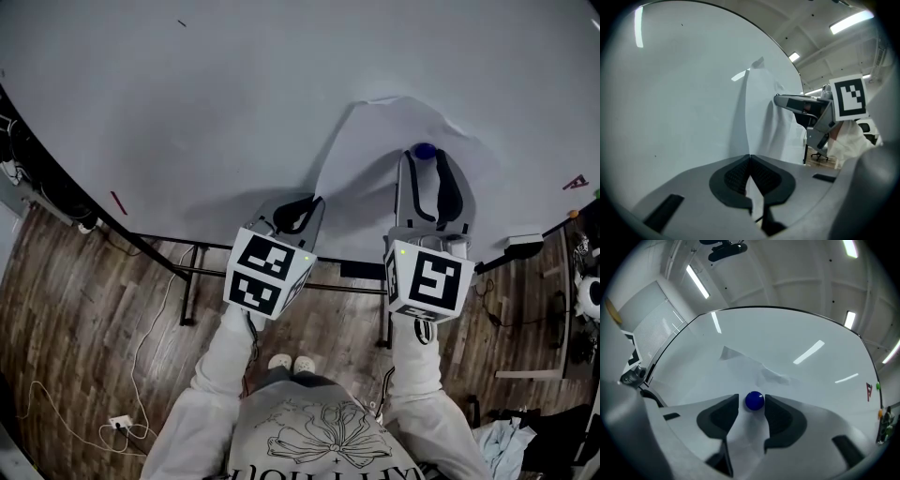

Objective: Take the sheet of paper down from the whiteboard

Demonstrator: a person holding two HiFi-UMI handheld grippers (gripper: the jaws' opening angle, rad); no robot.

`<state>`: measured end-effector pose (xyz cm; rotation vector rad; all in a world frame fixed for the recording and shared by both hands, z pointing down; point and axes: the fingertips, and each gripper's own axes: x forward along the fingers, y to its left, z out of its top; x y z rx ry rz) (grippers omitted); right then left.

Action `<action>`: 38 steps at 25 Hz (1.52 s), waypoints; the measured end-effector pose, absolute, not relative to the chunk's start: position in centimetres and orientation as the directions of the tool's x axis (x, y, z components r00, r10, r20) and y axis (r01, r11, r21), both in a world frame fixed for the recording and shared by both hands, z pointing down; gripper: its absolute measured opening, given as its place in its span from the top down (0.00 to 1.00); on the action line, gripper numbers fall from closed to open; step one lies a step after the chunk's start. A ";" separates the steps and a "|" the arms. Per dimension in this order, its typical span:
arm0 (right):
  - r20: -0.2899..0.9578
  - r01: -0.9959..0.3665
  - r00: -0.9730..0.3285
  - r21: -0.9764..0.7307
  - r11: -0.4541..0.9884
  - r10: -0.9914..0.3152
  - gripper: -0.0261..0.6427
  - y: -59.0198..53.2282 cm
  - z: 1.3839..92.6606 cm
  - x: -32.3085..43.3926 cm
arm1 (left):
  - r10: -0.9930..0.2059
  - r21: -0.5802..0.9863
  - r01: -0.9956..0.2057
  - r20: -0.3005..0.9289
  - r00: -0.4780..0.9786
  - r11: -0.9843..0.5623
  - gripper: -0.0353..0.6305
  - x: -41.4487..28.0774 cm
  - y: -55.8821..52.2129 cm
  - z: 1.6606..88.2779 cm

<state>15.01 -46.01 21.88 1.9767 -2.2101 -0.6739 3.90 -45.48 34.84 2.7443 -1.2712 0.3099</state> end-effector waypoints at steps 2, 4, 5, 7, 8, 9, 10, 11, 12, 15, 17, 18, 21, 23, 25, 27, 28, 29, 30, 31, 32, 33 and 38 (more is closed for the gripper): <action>-0.213 -0.917 -0.139 0.397 0.045 -0.967 0.71 -46.2 21.9 15.0 | -0.747 0.001 -0.767 0.225 0.626 -0.642 0.94 3.7 -45.5 34.7; -0.217 -0.918 -0.124 0.395 0.029 -0.968 0.73 -46.3 21.9 15.2 | -0.751 -0.001 -0.771 0.224 0.621 -0.637 0.94 3.6 -45.5 34.6; -0.221 -0.919 -0.117 0.393 0.022 -0.968 0.76 -46.3 21.9 15.3 | -0.754 -0.002 -0.773 0.224 0.618 -0.634 0.94 3.5 -45.5 34.5; -0.225 -0.920 -0.115 0.392 0.018 -0.967 0.78 -46.3 21.8 15.5 | -0.759 -0.004 -0.778 0.222 0.612 -0.628 0.94 3.3 -45.4 34.3; -0.227 -0.920 -0.117 0.392 0.020 -0.967 0.78 -46.3 21.7 15.5 | -0.763 -0.005 -0.781 0.221 0.608 -0.624 0.94 3.3 -45.4 34.2; -0.228 -0.920 -0.120 0.390 0.023 -0.966 0.78 -46.2 21.7 15.5 | -0.766 -0.006 -0.784 0.219 0.604 -0.620 0.94 3.2 -45.4 34.1; -0.227 -0.923 -0.125 0.385 0.029 -0.966 0.78 -46.2 21.7 15.5 | -0.770 -0.006 -0.788 0.217 0.600 -0.616 0.94 3.0 -45.3 33.9; -0.226 -0.926 -0.130 0.376 0.037 -0.965 0.78 -46.2 21.7 15.5 | -0.773 -0.004 -0.791 0.215 0.596 -0.611 0.94 2.9 -45.3 33.8; -0.223 -0.930 -0.136 0.365 0.046 -0.965 0.78 -46.2 21.8 15.5 | -0.777 -0.002 -0.794 0.212 0.593 -0.607 0.94 2.7 -45.3 33.7; -0.219 -0.937 -0.143 0.344 0.061 -0.965 0.78 -46.1 21.8 15.7 | -0.782 0.007 -0.799 0.205 0.589 -0.601 0.94 2.5 -45.1 33.3; -0.231 -0.942 -0.135 0.330 0.053 -0.964 0.78 -45.7 21.5 16.2 | -0.785 0.006 -0.803 0.204 0.584 -0.596 0.94 2.3 -45.0 33.0; -0.243 -0.945 -0.130 0.323 0.046 -0.961 0.78 -45.4 21.3 16.4 | -0.789 0.004 -0.806 0.205 0.580 -0.592 0.94 2.1 -44.9 33.0; -0.265 -0.949 -0.115 0.313 0.028 -0.957 0.78 -44.6 20.7 17.3 | -0.800 0.004 -0.818 0.206 0.563 -0.575 0.94 1.2 -44.8 32.9; -0.269 -0.952 -0.099 0.306 0.012 -0.958 0.78 -44.4 20.5 18.0 | -0.810 0.014 -0.829 0.203 0.550 -0.559 0.94 0.5 -44.6 32.9; -0.271 -0.955 -0.082 0.295 -0.001 -0.959 0.78 -44.1 20.3 18.9 | -0.820 0.019 -0.840 0.205 0.535 -0.543 0.94 -0.3 -44.3 33.0; -0.271 -0.959 -0.068 0.285 -0.013 -0.960 0.78 -43.9 20.2 19.7 | -0.828 0.014 -0.849 0.211 0.519 -0.528 0.94 -1.1 -44.0 33.0; -0.271 -0.960 -0.060 0.280 -0.019 -0.961 0.78 -43.8 20.1 20.1 | -0.833 0.007 -0.853 0.216 0.510 -0.521 0.94 -1.5 -43.9 33.0; -0.269 -0.961 -0.053 0.275 -0.024 -0.962 0.78 -43.8 20.1 20.5 | -0.837 -0.002 -0.858 0.221 0.500 -0.513 0.94 -2.0 -43.7 33.0; -0.267 -0.963 -0.047 0.270 -0.028 -0.962 0.78 -43.8 20.0 20.8 | -0.843 -0.011 -0.864 0.226 0.489 -0.504 0.94 -2.6 -43.5 33.0; -0.264 -0.964 -0.041 0.264 -0.031 -0.964 0.78 -43.8 20.0 21.2 | -0.849 -0.019 -0.870 0.230 0.476 -0.493 0.94 -3.1 -43.3 33.0; -0.261 -0.966 -0.036 0.258 -0.034 -0.965 0.78 -43.8 20.1 21.5 | -0.855 -0.026 -0.876 0.233 0.464 -0.482 0.94 -3.7 -43.2 33.0; -0.257 -0.967 -0.030 0.252 -0.037 -0.966 0.78 -43.9 20.1 21.8 | -0.861 -0.030 -0.882 0.236 0.451 -0.471 0.94 -4.3 -43.0 33.0; -0.228 -0.972 -0.013 0.233 -0.042 -0.974 0.78 -44.7 20.7 22.9 | -0.886 -0.050 -0.906 0.242 0.396 -0.419 0.94 -6.9 -42.3 32.7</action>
